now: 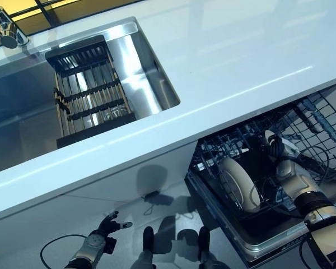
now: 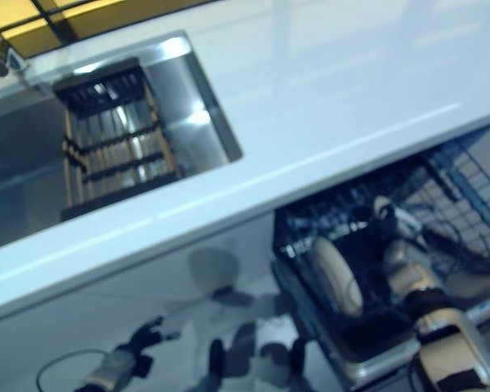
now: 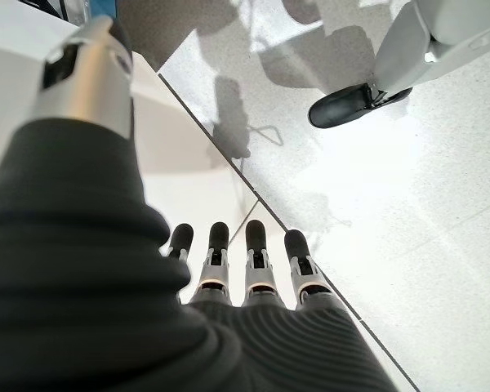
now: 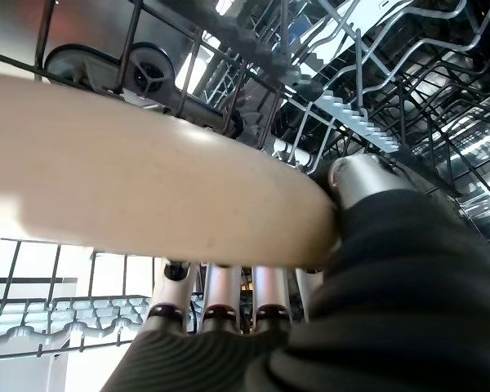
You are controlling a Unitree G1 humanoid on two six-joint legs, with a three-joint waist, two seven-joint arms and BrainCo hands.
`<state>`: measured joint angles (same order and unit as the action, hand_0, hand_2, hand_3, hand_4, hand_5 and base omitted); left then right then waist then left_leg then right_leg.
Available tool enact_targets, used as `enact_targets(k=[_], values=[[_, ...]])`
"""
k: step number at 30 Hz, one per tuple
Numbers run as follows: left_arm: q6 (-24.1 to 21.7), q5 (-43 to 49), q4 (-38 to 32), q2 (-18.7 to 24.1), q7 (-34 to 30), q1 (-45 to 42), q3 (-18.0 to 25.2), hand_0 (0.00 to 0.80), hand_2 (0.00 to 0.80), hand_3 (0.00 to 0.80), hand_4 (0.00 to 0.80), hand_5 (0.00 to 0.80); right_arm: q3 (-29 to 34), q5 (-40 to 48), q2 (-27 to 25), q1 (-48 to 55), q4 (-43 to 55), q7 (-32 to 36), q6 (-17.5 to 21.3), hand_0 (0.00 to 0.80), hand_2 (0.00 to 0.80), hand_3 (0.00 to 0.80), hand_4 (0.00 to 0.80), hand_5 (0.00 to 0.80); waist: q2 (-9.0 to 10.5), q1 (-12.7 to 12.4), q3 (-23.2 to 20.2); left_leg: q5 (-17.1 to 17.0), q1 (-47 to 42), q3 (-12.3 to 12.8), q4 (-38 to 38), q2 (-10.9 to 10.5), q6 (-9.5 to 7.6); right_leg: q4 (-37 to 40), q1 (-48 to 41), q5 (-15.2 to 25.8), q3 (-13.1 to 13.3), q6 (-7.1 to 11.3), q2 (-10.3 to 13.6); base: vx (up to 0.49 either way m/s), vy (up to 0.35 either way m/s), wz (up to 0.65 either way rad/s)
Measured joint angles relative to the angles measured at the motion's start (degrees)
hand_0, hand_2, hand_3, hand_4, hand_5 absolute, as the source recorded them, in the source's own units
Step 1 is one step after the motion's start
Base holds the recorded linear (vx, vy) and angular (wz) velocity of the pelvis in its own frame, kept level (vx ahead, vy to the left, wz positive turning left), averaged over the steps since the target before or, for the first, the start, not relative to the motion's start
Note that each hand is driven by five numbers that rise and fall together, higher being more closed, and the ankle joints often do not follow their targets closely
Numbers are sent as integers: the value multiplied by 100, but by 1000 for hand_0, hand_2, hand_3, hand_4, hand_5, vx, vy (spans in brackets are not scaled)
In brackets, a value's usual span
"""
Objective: Take plates into dishwasher
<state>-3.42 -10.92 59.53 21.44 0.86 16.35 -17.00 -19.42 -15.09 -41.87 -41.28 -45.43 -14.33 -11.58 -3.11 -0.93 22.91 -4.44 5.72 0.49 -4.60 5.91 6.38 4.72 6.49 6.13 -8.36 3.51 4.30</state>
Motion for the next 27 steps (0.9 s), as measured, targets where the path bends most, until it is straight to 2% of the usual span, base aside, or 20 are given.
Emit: enact_targets(k=[22, 24, 27], values=[[-6, 0, 3, 3, -86, -8, -6, 0, 0, 0, 0, 0, -2, 10, -92, -23, -72, 11, -36, 800, 800, 800, 800, 800, 16, -7, 9, -19, 3, -54, 1, -2, 2, 0, -24, 3, -35, -4, 0, 1, 0, 0], [-7, -1, 3, 3, -86, -9, -7, 0, 0, 0, 0, 0, -2, 19, -94, -30, -97, 12, -58, 0, 0, 0, 0, 0, 16, -9, 9, -20, 4, -57, 1, -2, 2, -1, -25, 3, -38, -4, 0, 0, 0, 0], [-7, -1, 1, 3, -86, -8, -9, 0, 0, 0, 0, 0, -12, 75, -93, -29, -207, 13, -125, 0, 0, 0, 0, 0, 16, -11, 9, -20, 8, -60, 1, -3, 2, 0, -25, 3, -43, -4, 2, 0, 0, 0]])
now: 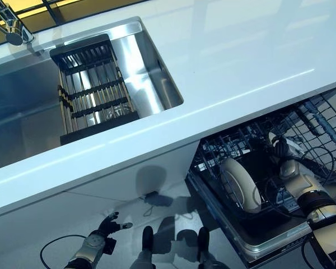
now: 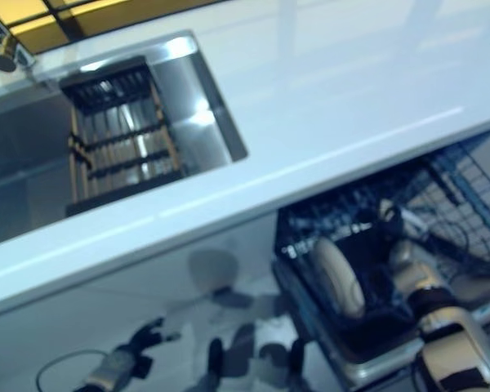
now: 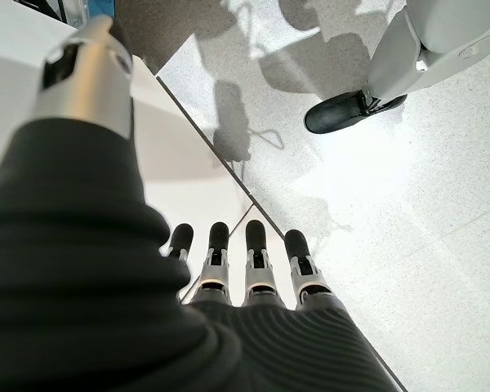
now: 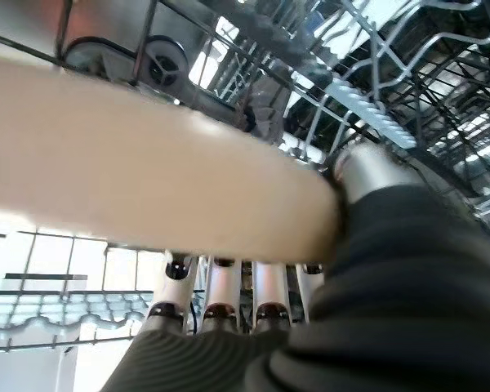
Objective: Take plates into dishwasher
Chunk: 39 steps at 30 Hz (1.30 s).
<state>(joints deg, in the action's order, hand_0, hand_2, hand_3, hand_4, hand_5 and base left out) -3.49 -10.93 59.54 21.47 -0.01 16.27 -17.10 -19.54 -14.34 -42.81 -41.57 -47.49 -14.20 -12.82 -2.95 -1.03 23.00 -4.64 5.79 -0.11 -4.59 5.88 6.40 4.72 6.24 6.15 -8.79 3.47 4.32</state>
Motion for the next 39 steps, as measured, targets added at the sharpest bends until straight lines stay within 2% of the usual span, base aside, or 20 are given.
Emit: enact_targets(k=[18, 24, 32, 35, 39], values=[[-3, 0, -1, 1, 0, -1, 1, 0, 0, 0, 0, 0, 0, 31, -1, 6, 23, -61, -134, 0, 0, 0, 0, 0, 32, 10, 19, 0, 0, 1, -2, -1, 0, 0, 0, 0, 1, 0, 0, 0, 0, 0], [-4, 0, -5, 1, 0, -9, 9, 0, 0, 0, 0, 0, 13, 30, -61, 41, 334, -147, -168, 0, 0, 0, 0, 0, 64, 12, 37, 0, -1, 1, -3, -1, 0, 0, 0, 0, 1, 0, 0, 0, 0, 0], [-11, -1, -4, 8, 15, -49, 45, 0, 0, 0, 0, 0, 410, 23, -101, 630, 1734, -295, -223, 0, 0, 0, 0, 0, 142, 36, 82, 0, -9, 11, -4, -1, 0, -2, 1, 1, 15, -1, -1, 3, 8, 0], [-26, -1, -48, 9, 45, -145, 262, 0, 0, 0, 0, 0, 879, 23, -110, 1110, 2498, -302, -231, 0, 0, 0, 0, 0, 221, 101, 125, 1, -13, 18, -10, -3, -1, -4, 4, 1, 26, -1, -1, 0, 0, 0], [-30, 0, -46, 35, 112, -254, 321, 0, 0, 0, 0, 0, 1481, -103, -112, 1777, 3391, -314, -199, 0, 0, 0, 0, 0, 287, 209, 158, 2, -24, 36, -14, 0, -2, -6, 7, 1, 44, 0, -3, 11, 13, -2]])
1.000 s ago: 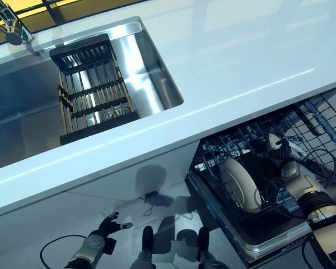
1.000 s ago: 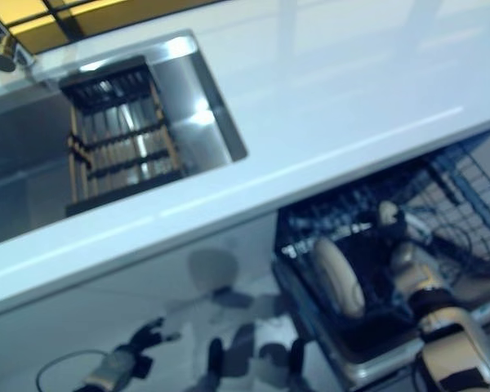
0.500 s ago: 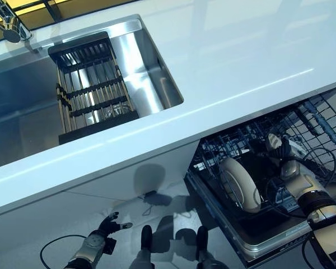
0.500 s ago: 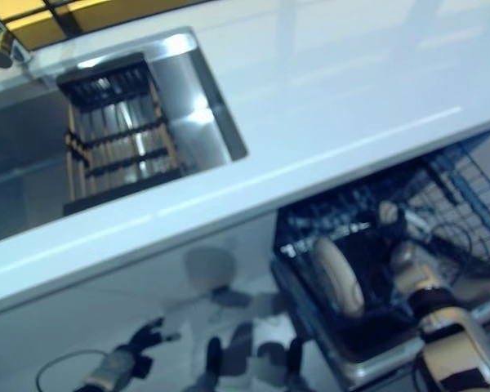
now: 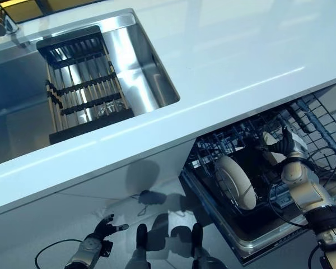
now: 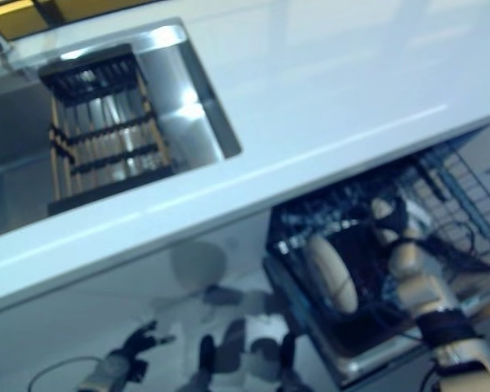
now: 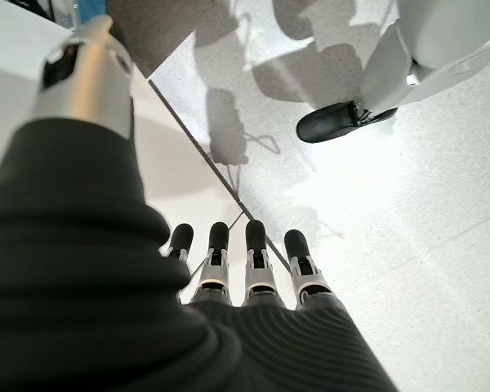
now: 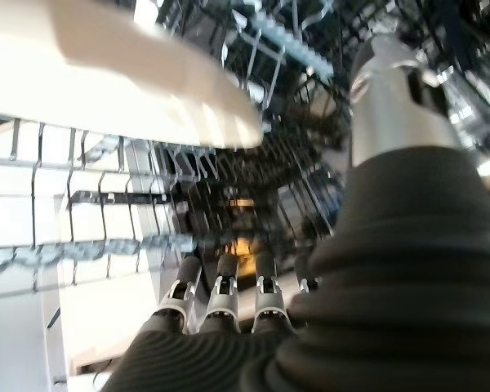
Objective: Take plates into dishwasher
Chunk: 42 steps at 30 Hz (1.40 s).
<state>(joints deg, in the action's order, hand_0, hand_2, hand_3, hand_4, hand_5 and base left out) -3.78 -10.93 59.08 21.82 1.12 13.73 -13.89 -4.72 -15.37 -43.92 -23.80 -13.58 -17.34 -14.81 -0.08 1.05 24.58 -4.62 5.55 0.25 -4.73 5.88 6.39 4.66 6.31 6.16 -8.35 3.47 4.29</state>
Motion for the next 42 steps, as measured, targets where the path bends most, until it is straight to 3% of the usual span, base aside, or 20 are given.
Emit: enact_targets(k=[7, 12, 16, 18, 23, 26, 29, 33, 35, 38, 41, 42], values=[[-101, 0, 20, 2, 48, -185, 181, 0, 0, 0, 0, 0, 564, -126, -358, 616, 837, 87, 114, 0, 0, 0, 0, 0, 56, 268, 29, 2, -82, 147, -7, 6, -2, -22, -5, 6, 120, 0, -6, 22, 10, -8], [-128, 13, 17, -6, 60, -257, 282, 0, 0, 0, 0, 0, 1345, -189, -798, 1132, 1430, 171, 239, 0, 0, 0, 0, 0, 77, 442, 22, 4, -141, 265, -8, 18, -3, -40, -5, 26, 206, -2, -19, 26, 4, -9], [-159, 17, 68, 4, 61, -302, 397, 0, 0, 0, 0, 0, 1862, 572, -971, 1350, 1492, -147, 513, 0, 0, 0, 0, 0, 115, 529, -1, 31, -272, 453, -12, 18, -17, -51, -15, 70, 401, 0, -27, 55, 39, -22], [-165, 18, 76, 16, 61, -345, 402, 0, 0, 0, 0, 0, 2083, 1187, -867, 1468, 1503, -377, 738, 0, 0, 0, 0, 0, 146, 622, -41, 54, -343, 558, -11, 12, -27, -59, -16, 85, 502, 8, -29, 61, 68, -32], [-180, 15, 176, 53, 61, -478, 394, 0, 0, 0, 0, 0, 2636, 2527, -20, 2177, 1429, -697, 1464, 0, 0, 0, 0, 0, 207, 932, -328, 147, -561, 891, -14, -10, -49, -100, -11, 108, 849, 34, -38, 42, 86, -35], [-195, 14, 203, 51, 70, -479, 383, 0, 0, 0, 0, 0, 2671, 3004, 123, 2383, 1242, -661, 1618, 0, 0, 0, 0, 0, 159, 1127, -458, 222, -685, 1059, -14, -43, -96, -113, -5, 138, 1015, 59, -31, 6, 70, -37], [-224, 10, 246, -4, 137, -486, 364, 0, 0, 0, 0, 0, 2684, 3591, 173, 2418, 768, -521, 1754, 0, 0, 0, 0, 0, 4, 1325, -725, 278, -718, 1260, -12, -97, -124, -138, 125, 166, 1265, 102, -21, 12, 70, -43], [-232, 4, 269, -103, 145, -444, 145, 0, 0, 0, 0, 0, 2680, 3902, 171, 2417, 437, -398, 1824, 0, 0, 0, 0, 0, -191, 1467, -819, 313, -791, 1387, -11, -124, -141, -143, 177, 210, 1355, 140, -6, 16, 18, -33], [-283, 1, 290, -164, 149, -416, 35, 0, 0, 0, 0, 0, 2672, 3984, 154, 2387, 228, -291, 1923, 0, 0, 0, 0, 0, -292, 1498, -831, 325, -848, 1467, -5, -127, -139, -197, 209, 210, 1347, 141, 4, -23, -63, -33], [-335, -142, 176, -184, 195, -410, 39, 0, 0, 0, 0, 0, 2561, 4083, 151, 2037, 61, -60, 1978, 0, 0, 0, 0, 0, -467, 1323, -750, 369, -828, 1923, 77, -73, -137, -518, 608, 171, 704, 120, 255, -146, -164, -63], [-377, -294, 131, -292, 265, -126, 38, 0, 0, 0, 0, 0, 2355, 4287, 138, 1775, -35, -43, 2004, 0, 0, 0, 0, 0, -665, 1326, -471, 438, -468, 1736, 474, -10, -92, -1103, 996, 45, 589, 11, 255, -176, -201, -7], [-449, -376, 133, -293, 279, -47, 38, 0, 0, 0, 0, 0, 2263, 4385, 177, 1642, -81, -55, 2021, 0, 0, 0, 0, 0, -648, 1359, -405, 477, -309, 1666, 656, 13, -86, -1281, 1134, -56, 590, -23, 291, -227, -258, 20]])
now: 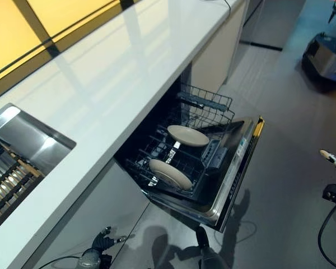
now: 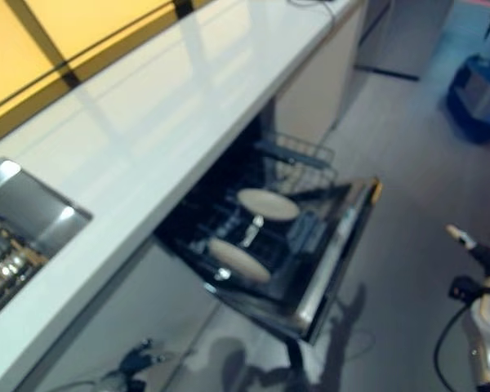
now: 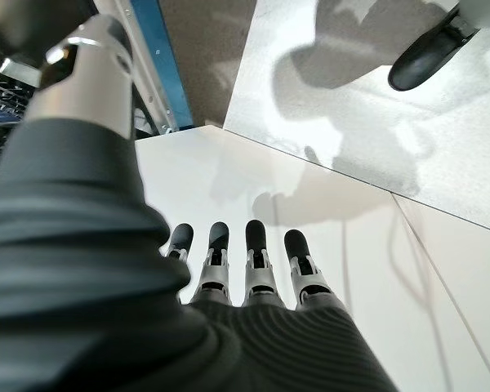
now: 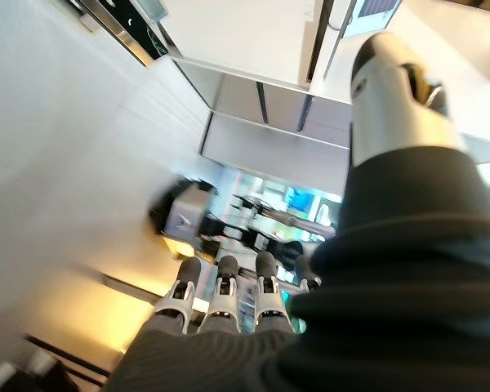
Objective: Take plates into dishwasher
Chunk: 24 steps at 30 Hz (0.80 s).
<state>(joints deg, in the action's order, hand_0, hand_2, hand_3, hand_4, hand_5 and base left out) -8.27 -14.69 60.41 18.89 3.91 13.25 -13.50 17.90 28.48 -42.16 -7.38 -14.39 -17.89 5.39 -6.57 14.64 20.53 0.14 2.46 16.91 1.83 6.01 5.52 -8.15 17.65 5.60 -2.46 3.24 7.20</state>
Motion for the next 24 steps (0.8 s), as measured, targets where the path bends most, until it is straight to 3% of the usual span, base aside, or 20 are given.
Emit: enact_targets(k=[3, 5, 11, 13, 16, 17, 18, 24], values=[[-152, -168, 1, -48, 43, 315, -14, 0, 0, 0, 0, 0, -398, 421, 112, -438, -99, 40, 40, 0, 0, 0, 0, 0, -31, -66, 323, 166, 468, -194, 600, 94, 47, -796, 506, -311, -118, -169, -6, -160, -224, 23], [-228, -213, -11, -89, 71, 398, -134, 0, 0, 0, 0, 0, -561, 732, 136, -719, -349, 106, 86, 0, 0, 0, 0, 0, -30, -251, 432, 211, 796, -307, 914, 164, 107, -1311, 899, -498, -179, -284, 0, -104, -151, 14], [-186, -232, -15, -64, 135, 352, -155, 0, 0, 0, 0, 0, -745, 1161, 319, -1301, -827, 268, 167, 0, 0, 0, 0, 0, -32, -591, 588, 410, 1375, -566, 1555, 349, 145, -1917, 1446, -700, -451, -516, 20, -63, -104, 2], [-145, -234, -112, 10, 153, 337, -189, 0, 0, 0, 0, 0, -871, 1225, 376, -1341, -834, 281, 202, 0, 0, 0, 0, 0, -36, -618, 641, 490, 1668, -739, 1906, 329, 209, -2388, 1734, -921, -472, -648, 106, -54, -54, 25], [-97, -234, -137, 44, 151, 427, -231, 0, 0, 0, 0, 0, -987, 1273, 519, -1457, -848, 329, 205, 0, 0, 0, 0, 0, -116, -771, 693, 605, 2034, -948, 2175, 229, -5, -2475, 1982, -946, -494, -674, 99, 44, -40, 1], [-95, -236, -130, 56, 148, 415, -238, 0, 0, 0, 0, 0, -1029, 1263, 614, -1479, -848, 303, 213, 0, 0, 0, 0, 0, -156, -807, 714, 637, 2101, -1033, 2196, 260, 27, -2813, 2079, -1112, -488, -585, 100, 95, -46, 30], [-101, -236, -211, 125, 141, 414, -281, 0, 0, 0, 0, 0, -1108, 1263, 617, -1412, -844, 282, 214, 0, 0, 0, 0, 0, -104, -764, 720, 711, 2214, -1067, 2515, 189, 247, -3475, 2123, -1664, -331, -691, 195, 7, -29, 37], [-101, -237, -309, 154, 135, 320, -335, 0, 0, 0, 0, 0, -1241, 1242, 742, -1768, -850, 175, 212, 0, 0, 0, 0, 0, -248, -940, 756, 737, 2620, -1232, 2773, 133, 218, -3803, 2517, -1787, -342, -799, 202, 13, -3, 10]])
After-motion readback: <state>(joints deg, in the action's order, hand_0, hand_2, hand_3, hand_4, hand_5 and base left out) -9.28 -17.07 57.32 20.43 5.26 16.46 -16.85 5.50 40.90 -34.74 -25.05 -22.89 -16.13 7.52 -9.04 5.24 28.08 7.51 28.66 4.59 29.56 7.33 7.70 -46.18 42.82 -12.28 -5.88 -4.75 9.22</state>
